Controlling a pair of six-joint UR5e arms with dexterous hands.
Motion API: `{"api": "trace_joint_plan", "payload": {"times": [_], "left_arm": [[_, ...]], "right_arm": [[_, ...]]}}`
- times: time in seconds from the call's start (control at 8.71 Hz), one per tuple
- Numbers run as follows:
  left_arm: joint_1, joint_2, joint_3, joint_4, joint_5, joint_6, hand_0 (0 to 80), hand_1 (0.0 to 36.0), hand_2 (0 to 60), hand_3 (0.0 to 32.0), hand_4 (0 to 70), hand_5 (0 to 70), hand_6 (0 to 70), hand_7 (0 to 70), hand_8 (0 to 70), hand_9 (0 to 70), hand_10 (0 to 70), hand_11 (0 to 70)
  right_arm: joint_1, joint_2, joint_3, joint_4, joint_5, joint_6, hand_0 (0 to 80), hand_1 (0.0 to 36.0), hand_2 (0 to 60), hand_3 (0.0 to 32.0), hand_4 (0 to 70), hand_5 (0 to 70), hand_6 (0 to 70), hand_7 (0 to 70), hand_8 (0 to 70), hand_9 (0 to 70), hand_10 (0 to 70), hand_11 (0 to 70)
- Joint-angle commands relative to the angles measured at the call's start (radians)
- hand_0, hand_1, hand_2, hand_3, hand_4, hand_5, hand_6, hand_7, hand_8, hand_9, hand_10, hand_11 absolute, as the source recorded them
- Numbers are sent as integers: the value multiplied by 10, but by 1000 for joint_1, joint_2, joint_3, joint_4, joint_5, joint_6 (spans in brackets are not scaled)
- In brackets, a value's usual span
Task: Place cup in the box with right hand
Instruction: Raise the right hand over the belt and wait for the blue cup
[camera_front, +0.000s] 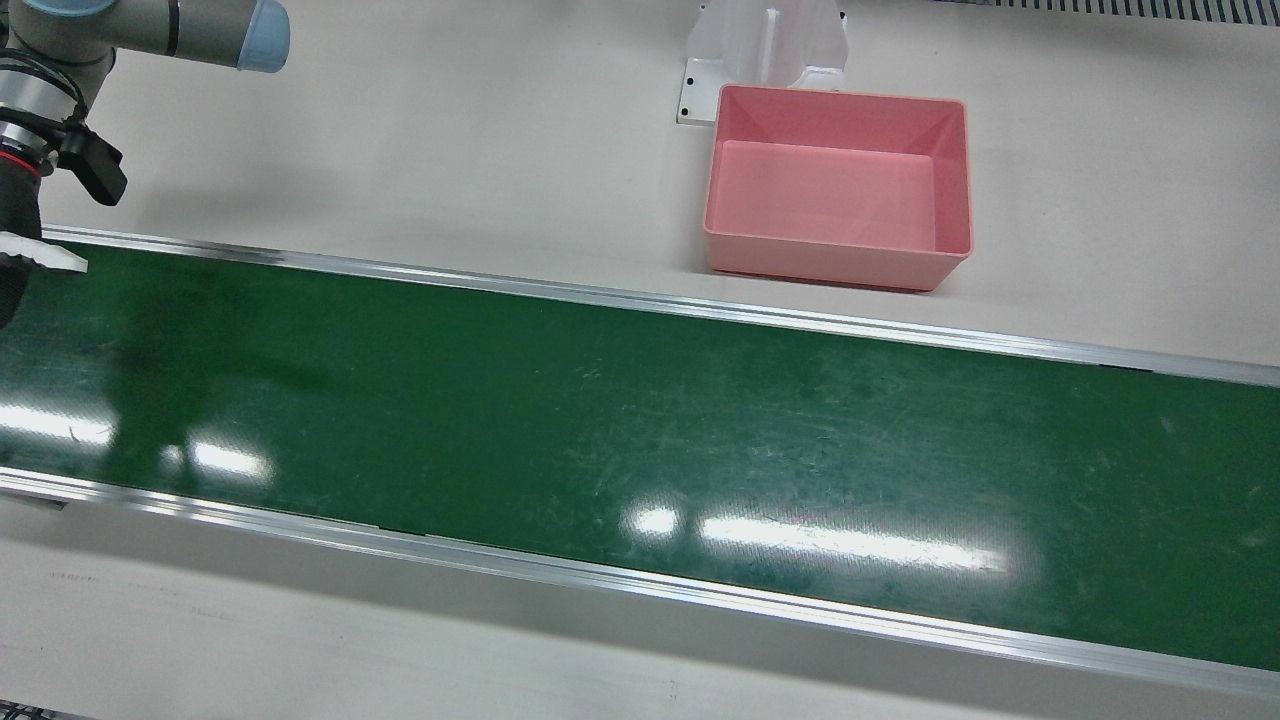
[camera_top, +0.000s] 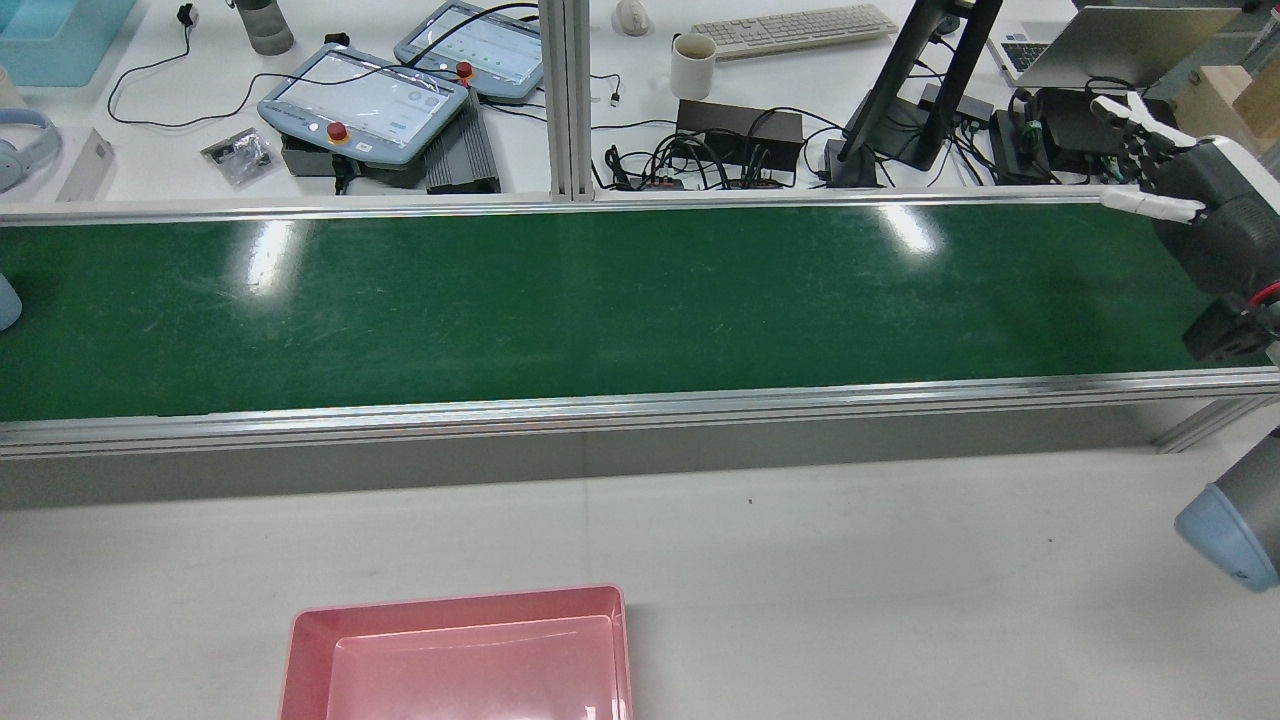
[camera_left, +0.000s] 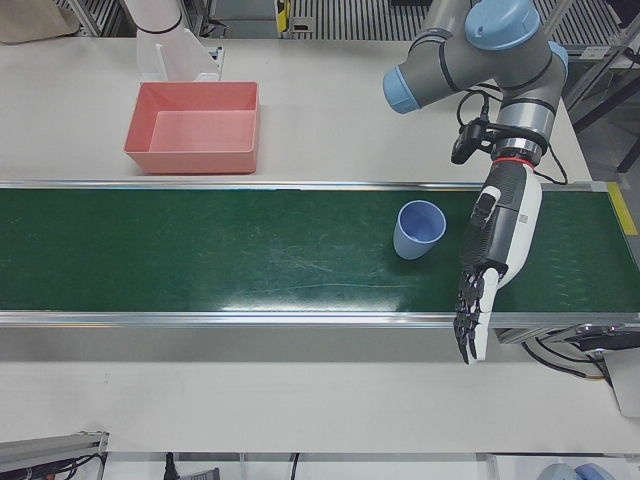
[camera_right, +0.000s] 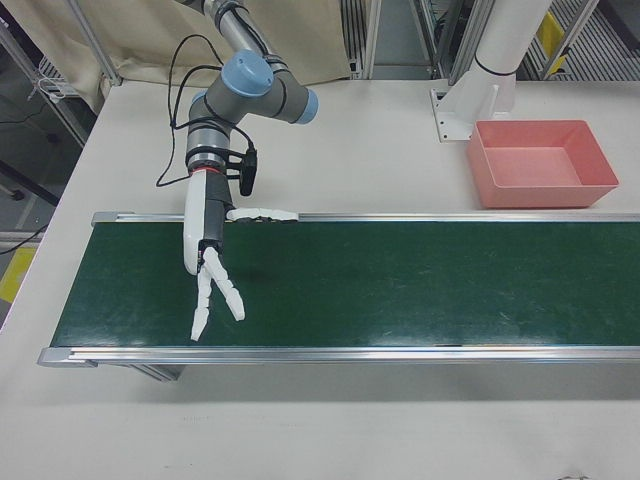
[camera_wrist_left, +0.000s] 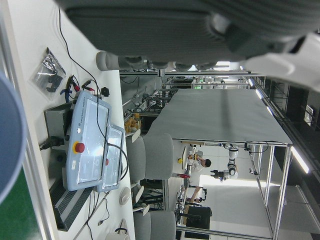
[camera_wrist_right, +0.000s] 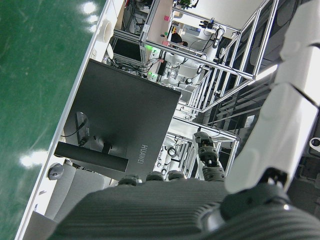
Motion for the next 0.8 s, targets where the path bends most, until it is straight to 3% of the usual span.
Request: {"api": "trace_joint_plan", "payload": {"times": [0.0, 0.69], "left_arm": [[0, 0, 1, 0, 0, 0, 0, 0, 0, 0, 0, 0, 0, 0, 0, 0, 0, 0], [0, 0, 1, 0, 0, 0, 0, 0, 0, 0, 0, 0, 0, 0, 0, 0, 0, 0]], "right_arm": [[-6, 15, -2, 0, 0, 1, 463, 148, 82, 0, 0, 32, 0, 0, 0, 0, 0, 0], [-5, 15, 5, 2, 0, 4, 462, 148, 84, 0, 0, 32, 0, 0, 0, 0, 0, 0]]}}
